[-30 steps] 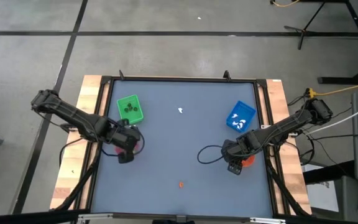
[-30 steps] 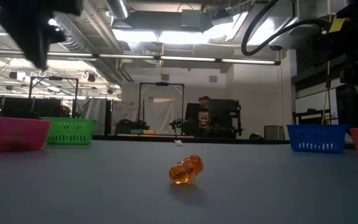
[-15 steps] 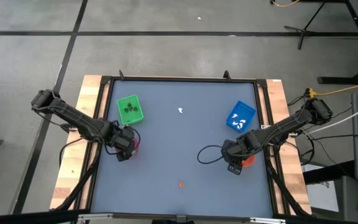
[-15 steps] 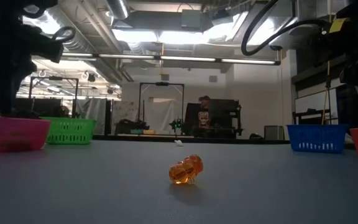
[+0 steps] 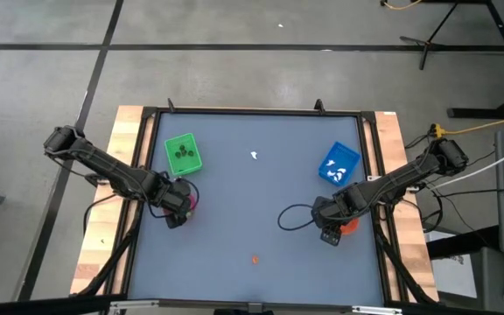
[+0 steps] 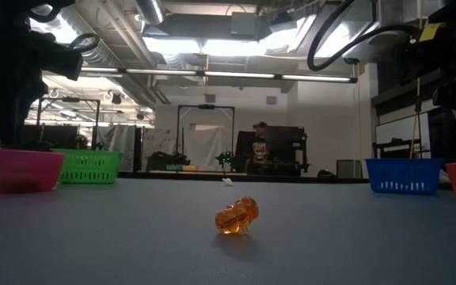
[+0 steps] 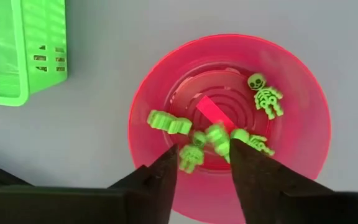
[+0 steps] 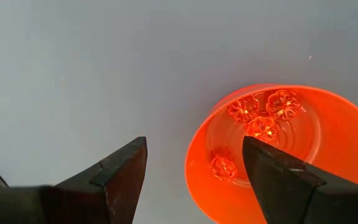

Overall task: Sort Halloween decoration
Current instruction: Put the small green skeleton toy into the transparent red bowl, then put the small white ghost toy into the blue basket

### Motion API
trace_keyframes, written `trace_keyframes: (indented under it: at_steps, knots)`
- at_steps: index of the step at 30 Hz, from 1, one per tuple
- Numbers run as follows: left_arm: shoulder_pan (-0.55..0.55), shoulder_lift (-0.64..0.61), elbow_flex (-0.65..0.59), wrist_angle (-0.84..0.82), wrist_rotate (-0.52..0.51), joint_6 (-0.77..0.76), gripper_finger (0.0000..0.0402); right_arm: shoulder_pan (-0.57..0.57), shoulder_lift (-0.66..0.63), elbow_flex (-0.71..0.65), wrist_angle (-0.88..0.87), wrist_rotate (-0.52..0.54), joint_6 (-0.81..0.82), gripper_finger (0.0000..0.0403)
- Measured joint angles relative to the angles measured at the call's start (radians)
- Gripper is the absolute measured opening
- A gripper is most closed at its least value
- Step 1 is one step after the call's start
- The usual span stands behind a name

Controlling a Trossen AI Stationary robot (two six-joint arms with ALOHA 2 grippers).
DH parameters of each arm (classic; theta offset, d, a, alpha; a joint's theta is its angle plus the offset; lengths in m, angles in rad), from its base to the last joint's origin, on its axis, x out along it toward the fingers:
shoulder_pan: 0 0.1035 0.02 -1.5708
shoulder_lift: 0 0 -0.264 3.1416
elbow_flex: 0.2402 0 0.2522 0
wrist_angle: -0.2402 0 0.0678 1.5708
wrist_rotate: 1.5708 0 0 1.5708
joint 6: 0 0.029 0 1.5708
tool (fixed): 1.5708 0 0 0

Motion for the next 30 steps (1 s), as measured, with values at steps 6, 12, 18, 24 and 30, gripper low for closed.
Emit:
trace_keyframes:
  at_steps: [6,12,18,24,30]
  knots:
    - [0.0,0.0,0.0,-0.001,-0.003,0.003,0.0164,0.0,0.0,0.0,0.0,0.0,0.0,0.0264]
    - [0.0,0.0,0.0,-0.001,-0.003,0.002,0.0177,0.0,0.0,0.0,0.0,0.0,0.0,0.0264]
    - [0.0,0.0,0.0,-0.002,-0.004,0.002,0.0177,0.0,0.0,0.0,0.0,0.0,0.0,0.0264]
    - [0.0,0.0,0.0,-0.002,-0.004,0.002,0.0176,0.0,0.0,0.0,0.001,0.0,0.0,0.0264]
    - [0.0,0.0,0.0,-0.001,-0.004,0.001,0.0175,0.0,0.0,0.0,0.001,0.0,0.0,0.0264]
